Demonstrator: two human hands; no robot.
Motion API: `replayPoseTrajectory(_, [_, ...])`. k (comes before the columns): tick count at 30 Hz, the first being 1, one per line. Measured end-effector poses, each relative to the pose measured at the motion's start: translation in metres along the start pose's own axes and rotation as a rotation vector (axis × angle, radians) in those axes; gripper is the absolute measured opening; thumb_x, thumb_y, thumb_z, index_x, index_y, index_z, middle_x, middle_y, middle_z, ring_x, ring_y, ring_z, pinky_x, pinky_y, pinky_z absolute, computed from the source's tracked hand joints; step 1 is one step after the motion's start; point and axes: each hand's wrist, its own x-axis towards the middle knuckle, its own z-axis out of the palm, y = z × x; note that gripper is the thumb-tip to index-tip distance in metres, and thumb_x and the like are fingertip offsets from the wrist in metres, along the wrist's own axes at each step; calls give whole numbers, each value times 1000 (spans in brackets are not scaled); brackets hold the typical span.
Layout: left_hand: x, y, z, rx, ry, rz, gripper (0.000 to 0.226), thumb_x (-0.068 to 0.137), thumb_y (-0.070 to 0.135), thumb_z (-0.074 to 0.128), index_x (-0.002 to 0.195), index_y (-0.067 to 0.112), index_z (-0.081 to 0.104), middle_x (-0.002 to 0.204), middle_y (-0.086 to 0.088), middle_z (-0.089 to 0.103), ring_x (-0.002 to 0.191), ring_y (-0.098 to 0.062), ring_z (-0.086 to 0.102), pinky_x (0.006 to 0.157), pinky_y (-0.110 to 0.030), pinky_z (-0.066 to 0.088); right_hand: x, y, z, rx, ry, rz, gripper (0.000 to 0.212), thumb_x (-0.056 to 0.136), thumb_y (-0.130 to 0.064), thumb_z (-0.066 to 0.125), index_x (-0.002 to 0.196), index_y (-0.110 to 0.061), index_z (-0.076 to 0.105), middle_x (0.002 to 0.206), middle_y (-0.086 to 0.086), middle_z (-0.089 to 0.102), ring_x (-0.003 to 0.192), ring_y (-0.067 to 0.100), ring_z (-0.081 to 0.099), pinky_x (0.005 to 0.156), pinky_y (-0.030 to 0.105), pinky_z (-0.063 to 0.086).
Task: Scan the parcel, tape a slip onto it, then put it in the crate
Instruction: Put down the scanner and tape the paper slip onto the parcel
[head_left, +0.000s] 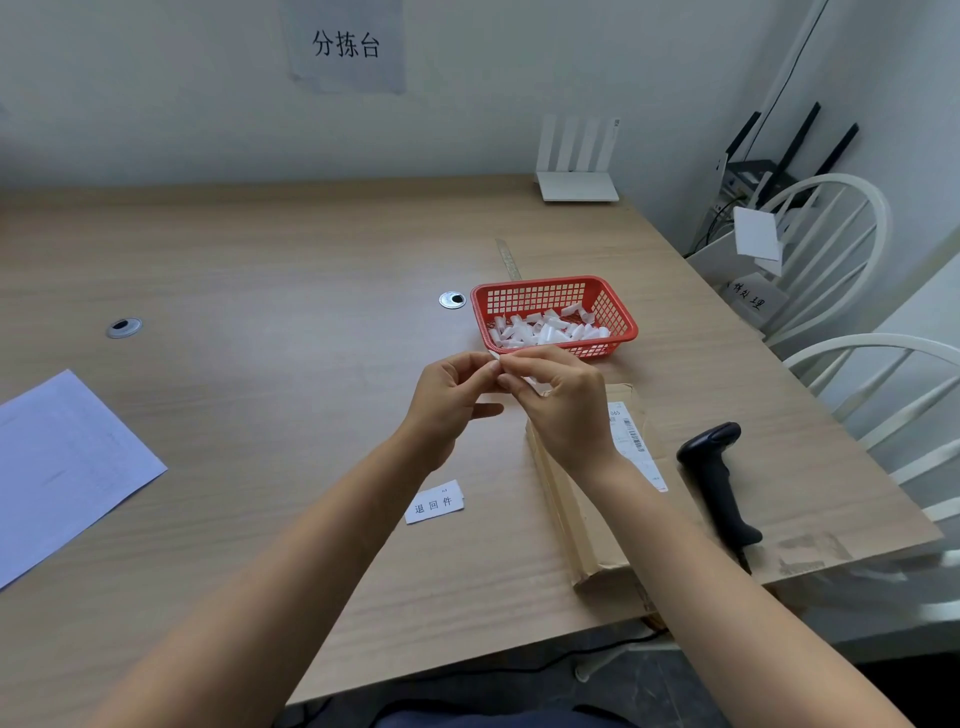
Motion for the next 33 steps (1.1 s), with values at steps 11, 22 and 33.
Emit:
replayPoseTrajectory(11, [0, 3, 0, 108, 59, 34, 23, 88, 10, 51, 70, 19, 61, 69, 0, 62, 65, -8, 63, 56, -14, 51, -1, -1, -3, 36, 10, 23, 11, 77, -6, 68, 87, -2, 71, 81, 15, 72, 73, 17, 65, 66, 24, 56])
replayPoseTrajectory(22, [-9, 8, 5, 389, 41, 188, 19, 86, 3, 48, 86, 8, 67, 69, 4, 61, 66, -10, 59, 58, -15, 53, 9, -11, -13, 76, -53, 184, 10, 79, -14, 67, 84, -7, 72, 74, 10, 74, 66, 17, 69, 67, 40, 59])
replayPoseTrajectory(33, [-13, 9, 2, 664, 139, 429, 13, 81, 8, 61, 85, 4, 73, 72, -10, 70, 58, -10, 55, 53, -4, 41, 6, -18, -7, 74, 9, 258, 8, 76, -10, 65, 77, -5, 72, 71, 10, 72, 65, 19, 66, 68, 39, 58])
